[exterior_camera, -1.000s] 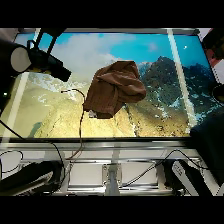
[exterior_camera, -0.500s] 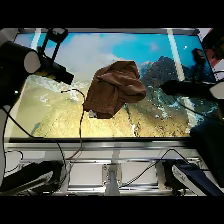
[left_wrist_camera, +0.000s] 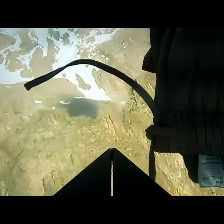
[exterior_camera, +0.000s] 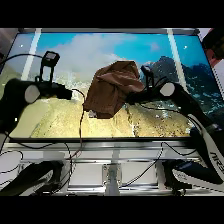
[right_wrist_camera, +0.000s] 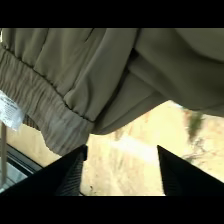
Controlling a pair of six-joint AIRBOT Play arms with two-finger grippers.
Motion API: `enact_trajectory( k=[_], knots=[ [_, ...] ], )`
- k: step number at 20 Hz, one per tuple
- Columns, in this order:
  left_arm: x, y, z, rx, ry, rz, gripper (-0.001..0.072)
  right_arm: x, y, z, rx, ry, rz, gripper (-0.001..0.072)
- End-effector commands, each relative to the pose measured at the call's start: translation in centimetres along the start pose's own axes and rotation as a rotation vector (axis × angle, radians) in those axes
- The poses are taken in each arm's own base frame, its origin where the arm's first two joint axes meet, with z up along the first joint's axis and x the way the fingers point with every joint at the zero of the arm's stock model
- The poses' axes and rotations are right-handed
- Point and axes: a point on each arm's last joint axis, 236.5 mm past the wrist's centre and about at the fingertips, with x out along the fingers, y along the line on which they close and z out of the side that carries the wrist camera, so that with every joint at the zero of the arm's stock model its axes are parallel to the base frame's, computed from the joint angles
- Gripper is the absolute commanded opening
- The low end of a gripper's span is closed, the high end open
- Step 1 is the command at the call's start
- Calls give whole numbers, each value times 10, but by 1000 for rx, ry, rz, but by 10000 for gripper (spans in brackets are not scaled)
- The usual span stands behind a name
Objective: Fold the clothes and pants, and hang the long-sleeved shirts on hangers.
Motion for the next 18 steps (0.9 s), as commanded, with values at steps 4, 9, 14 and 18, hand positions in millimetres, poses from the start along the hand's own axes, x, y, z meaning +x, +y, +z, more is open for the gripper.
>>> enact_trajectory(
  k=[4,9,14,18],
  knots=[
    [0,0,-45,-110,-88,-13,21,60,18,-15,233,83,130,695],
    [3,-2,-48,-117,-80,-22,21,75,41,3,208,74,166,694],
    [3,-2,-48,-117,-79,-22,21,96,42,-4,178,174,100,693],
    [3,-2,-48,-117,-79,-22,21,97,49,-32,191,304,98,685]
  ],
)
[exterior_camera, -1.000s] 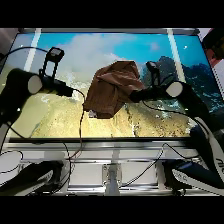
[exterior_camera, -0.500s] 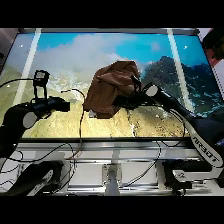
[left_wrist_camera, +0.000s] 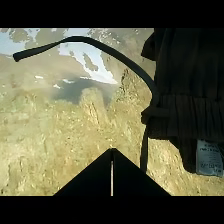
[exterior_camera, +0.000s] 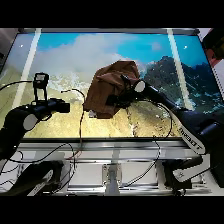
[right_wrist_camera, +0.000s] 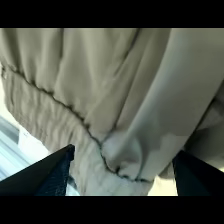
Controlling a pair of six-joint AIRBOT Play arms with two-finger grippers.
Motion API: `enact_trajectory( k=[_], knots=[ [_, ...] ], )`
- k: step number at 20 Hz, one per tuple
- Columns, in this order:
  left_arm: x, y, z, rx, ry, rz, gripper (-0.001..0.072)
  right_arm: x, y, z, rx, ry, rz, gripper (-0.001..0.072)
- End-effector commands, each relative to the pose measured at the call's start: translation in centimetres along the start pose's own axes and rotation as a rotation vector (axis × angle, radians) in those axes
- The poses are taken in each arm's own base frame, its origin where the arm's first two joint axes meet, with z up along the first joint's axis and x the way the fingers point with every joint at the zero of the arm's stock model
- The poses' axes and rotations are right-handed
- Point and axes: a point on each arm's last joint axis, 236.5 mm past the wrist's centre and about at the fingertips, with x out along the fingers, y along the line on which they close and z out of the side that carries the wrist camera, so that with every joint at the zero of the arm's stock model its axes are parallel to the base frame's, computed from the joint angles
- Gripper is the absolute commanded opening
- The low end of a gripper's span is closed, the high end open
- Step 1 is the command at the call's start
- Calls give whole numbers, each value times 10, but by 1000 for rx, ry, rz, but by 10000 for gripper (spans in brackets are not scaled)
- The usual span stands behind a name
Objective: Fold the clothes and pants, and hang the long-sleeved shirts on hangers.
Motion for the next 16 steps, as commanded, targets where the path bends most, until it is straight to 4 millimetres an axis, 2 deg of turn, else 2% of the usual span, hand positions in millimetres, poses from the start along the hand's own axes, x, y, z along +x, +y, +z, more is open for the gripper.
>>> enact_trajectory(
  k=[1,3,5,6,7,8,9,10,13,15,16],
  knots=[
    [0,0,0,0,-2,0,21,7,1,-25,6,113,-25,683],
    [0,0,0,0,-2,0,21,11,-1,-31,47,127,-49,680],
    [0,0,0,-1,-1,0,21,13,-9,-25,115,92,-94,635],
    [0,0,0,-1,-1,0,21,13,-10,-21,155,73,-101,589],
    [0,0,0,-1,-1,0,21,13,-10,-18,168,59,-98,404],
    [0,0,0,-1,-1,0,21,13,-9,-15,166,48,-96,187],
    [0,0,0,0,-1,0,21,13,-8,-12,168,34,-91,89],
    [0,0,0,-1,-1,0,21,12,-6,-9,162,29,-89,43],
    [0,0,0,-1,-1,0,21,-1,15,0,64,27,-61,41],
    [0,-1,0,-6,-1,-6,21,-30,49,19,-81,-19,-21,41],
    [0,-3,0,-13,0,-12,21,-53,68,34,-147,-73,-9,41]
  ],
)
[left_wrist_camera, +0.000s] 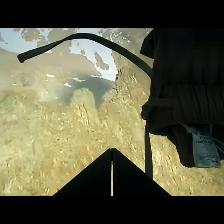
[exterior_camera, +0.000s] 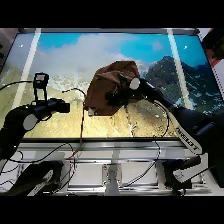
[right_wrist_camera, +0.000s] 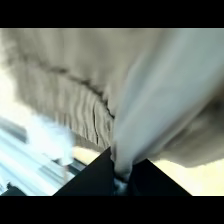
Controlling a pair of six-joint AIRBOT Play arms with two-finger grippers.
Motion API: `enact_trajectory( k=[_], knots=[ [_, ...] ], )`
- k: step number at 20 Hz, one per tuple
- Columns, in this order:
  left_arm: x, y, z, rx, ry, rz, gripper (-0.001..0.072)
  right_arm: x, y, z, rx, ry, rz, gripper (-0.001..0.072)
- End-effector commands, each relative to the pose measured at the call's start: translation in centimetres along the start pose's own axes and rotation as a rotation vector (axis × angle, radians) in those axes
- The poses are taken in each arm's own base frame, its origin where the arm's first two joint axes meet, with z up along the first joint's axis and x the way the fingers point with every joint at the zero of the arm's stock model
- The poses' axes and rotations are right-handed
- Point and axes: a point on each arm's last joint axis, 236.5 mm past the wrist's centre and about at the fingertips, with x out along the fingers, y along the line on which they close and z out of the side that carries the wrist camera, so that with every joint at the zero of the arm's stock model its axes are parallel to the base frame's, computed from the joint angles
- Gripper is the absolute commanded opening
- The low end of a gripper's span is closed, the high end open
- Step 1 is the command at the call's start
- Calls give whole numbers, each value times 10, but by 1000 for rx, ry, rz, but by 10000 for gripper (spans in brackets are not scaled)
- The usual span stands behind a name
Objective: Fold the clothes and pants, and hang the long-sleeved shirts on hangers.
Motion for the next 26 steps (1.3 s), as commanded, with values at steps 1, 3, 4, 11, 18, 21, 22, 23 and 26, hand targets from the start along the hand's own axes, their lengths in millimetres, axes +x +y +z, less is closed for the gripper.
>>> enact_trajectory(
  k=[1,3,4,11,18,21,22,23,26],
  knots=[
    [0,-5,0,-19,0,-19,21,-63,47,37,-198,-134,31,42],
    [-1,-13,0,-54,3,-54,21,-133,71,72,-284,-317,23,42],
    [-1,-18,-1,-76,5,-76,21,-175,79,89,-313,-418,15,42],
    [-2,-31,0,-132,10,-130,32,-460,58,103,-344,-1012,-166,42],
    [28,-81,-7,-381,111,-318,524,-539,-82,36,-175,-925,-613,42],
    [66,-96,-47,-386,277,-310,524,-550,-118,34,-88,-919,-652,42],
    [78,-100,-61,-395,328,-305,524,-549,-126,34,-70,-914,-657,42],
    [89,-107,-71,-426,369,-315,524,-546,-133,34,-56,-901,-658,42],
    [110,-137,-72,-517,384,-426,556,-528,-148,39,-32,-861,-648,42]
  ],
)
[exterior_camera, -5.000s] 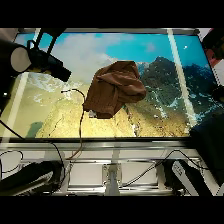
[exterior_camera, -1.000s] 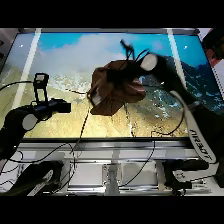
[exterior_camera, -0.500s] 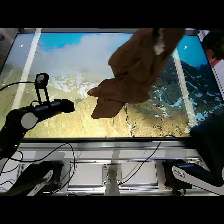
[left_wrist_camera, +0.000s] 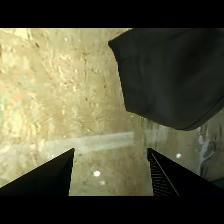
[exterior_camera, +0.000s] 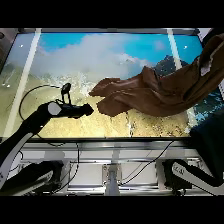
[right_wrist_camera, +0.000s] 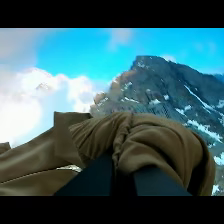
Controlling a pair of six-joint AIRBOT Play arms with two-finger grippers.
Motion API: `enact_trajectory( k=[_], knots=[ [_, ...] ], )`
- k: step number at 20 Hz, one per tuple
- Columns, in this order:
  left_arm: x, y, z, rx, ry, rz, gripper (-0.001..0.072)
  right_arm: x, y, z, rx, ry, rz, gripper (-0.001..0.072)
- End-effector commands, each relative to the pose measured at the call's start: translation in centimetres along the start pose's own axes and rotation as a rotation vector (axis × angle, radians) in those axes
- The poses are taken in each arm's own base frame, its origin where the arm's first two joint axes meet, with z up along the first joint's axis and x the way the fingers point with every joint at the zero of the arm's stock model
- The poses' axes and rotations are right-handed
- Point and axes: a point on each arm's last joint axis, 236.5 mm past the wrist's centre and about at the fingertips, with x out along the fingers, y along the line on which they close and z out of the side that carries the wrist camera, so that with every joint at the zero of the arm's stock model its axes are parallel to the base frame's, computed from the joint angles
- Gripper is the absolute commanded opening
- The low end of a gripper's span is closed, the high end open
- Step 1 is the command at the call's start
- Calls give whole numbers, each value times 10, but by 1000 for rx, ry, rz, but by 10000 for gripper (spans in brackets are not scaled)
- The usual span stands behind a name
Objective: Fold the clothes and pants, and hang the long-sleeved shirts on hangers.
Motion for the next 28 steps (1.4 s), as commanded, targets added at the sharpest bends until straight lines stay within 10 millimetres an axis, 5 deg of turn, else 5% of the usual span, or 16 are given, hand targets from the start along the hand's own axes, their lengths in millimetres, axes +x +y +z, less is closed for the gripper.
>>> enact_trajectory(
  k=[1,6,15,17,20,23,25,28],
  knots=[
    [37,-21,-4,-75,30,-127,590,19,-12,-19,22,60,-16,42],
    [63,-35,-2,51,-2,-209,590,40,-15,-37,35,107,-14,42],
    [81,-55,20,95,-12,-236,577,39,-3,-35,49,101,37,42],
    [86,-63,19,113,-8,-242,473,39,-2,-35,49,101,37,42],
    [96,-65,10,120,20,-240,453,39,-2,-36,50,102,38,41],
    [93,-77,16,66,6,-280,80,39,-2,-35,50,101,38,42],
    [85,-93,33,82,-25,-312,22,39,-3,-34,50,93,37,42],
    [47,-121,90,140,-157,-374,22,41,-1,-10,62,-5,46,42]
  ],
)
